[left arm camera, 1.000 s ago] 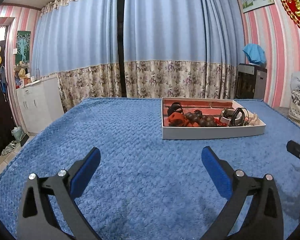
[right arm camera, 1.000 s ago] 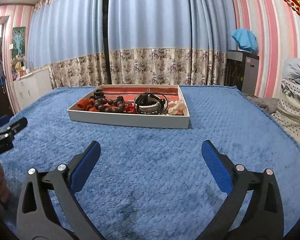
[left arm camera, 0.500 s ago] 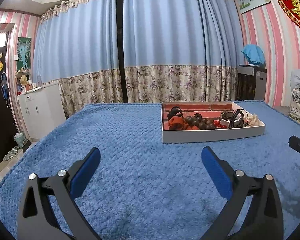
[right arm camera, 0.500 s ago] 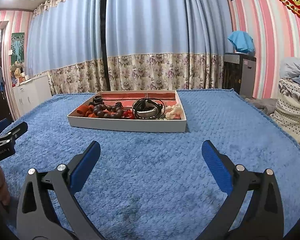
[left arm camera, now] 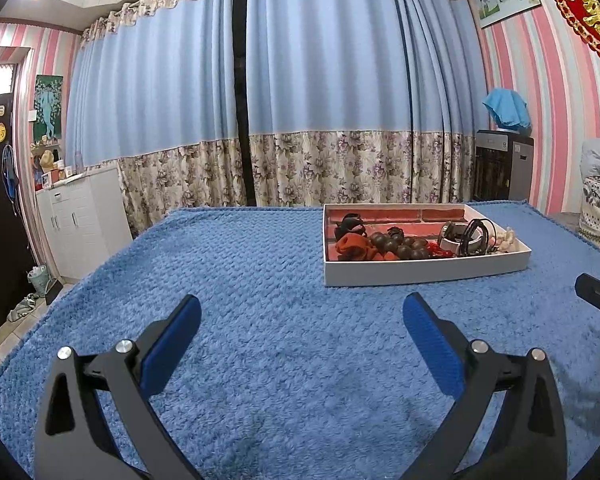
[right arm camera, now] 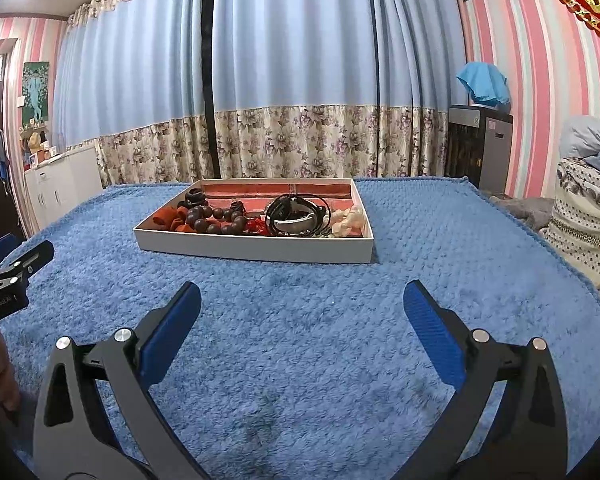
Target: Organize jewelry
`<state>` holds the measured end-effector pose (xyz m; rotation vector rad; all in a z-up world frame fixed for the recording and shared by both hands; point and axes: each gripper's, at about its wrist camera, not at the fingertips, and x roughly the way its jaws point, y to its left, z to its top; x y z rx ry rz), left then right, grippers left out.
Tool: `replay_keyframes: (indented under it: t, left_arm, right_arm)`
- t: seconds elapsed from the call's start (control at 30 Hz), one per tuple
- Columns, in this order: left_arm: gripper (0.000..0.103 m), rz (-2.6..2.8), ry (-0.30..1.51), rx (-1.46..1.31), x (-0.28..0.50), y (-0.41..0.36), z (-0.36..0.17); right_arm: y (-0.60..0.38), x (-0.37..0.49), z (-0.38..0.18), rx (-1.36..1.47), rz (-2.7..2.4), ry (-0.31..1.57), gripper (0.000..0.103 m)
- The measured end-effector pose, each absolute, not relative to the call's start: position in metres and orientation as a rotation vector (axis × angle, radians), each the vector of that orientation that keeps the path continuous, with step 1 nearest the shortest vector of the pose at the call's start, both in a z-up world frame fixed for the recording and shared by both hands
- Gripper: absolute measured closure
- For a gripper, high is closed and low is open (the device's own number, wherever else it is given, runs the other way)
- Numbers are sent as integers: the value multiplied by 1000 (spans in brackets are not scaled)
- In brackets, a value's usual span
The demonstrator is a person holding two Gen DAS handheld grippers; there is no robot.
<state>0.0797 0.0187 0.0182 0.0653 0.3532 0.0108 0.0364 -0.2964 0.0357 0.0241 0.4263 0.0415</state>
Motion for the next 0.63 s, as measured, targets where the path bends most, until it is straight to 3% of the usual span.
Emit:
replay_keyframes:
  t: [0.63]
  left_arm:
    - [4,12,348,43,79,19,21]
  right_arm:
    - [-296,37,35,25,41,426,4]
